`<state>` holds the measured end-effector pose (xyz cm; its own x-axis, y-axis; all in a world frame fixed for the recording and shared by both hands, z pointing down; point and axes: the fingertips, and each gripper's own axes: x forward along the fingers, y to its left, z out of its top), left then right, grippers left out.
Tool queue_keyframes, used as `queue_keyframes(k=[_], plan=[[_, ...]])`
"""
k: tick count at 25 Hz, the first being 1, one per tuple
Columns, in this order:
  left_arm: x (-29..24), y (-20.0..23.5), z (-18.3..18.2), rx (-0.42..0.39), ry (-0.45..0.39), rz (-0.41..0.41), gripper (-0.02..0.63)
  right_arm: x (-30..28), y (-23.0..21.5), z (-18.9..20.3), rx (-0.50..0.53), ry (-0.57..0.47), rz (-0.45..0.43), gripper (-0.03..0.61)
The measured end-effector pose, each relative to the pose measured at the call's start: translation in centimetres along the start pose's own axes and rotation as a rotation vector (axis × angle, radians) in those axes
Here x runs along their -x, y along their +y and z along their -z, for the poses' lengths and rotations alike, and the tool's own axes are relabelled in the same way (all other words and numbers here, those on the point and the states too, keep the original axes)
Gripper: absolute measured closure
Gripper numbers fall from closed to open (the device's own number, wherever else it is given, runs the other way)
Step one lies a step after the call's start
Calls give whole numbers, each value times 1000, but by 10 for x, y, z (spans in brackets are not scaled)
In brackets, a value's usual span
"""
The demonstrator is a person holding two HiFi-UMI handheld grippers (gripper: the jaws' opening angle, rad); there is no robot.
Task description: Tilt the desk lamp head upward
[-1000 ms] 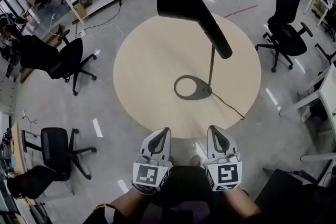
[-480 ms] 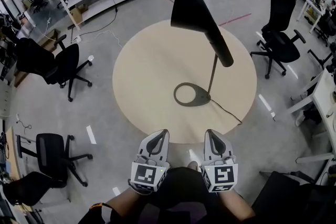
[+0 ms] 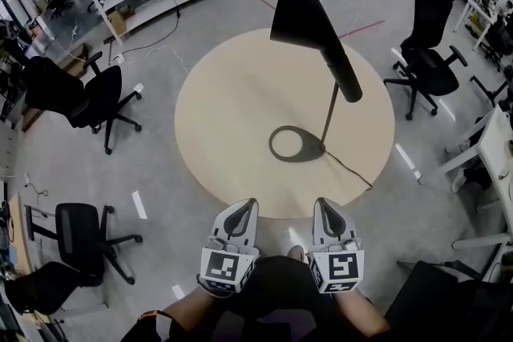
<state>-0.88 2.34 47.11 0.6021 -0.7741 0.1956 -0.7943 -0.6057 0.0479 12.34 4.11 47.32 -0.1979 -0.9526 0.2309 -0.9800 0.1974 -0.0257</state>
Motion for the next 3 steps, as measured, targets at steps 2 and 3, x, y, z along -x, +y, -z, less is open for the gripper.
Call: queue_keyframes(k=[2, 3], plan=[[0, 2, -1, 1, 2, -1, 566, -2, 1, -1, 1, 0, 1, 569], [1, 3, -1, 1, 4, -2, 566, -2, 1, -2, 2, 0, 1, 569]])
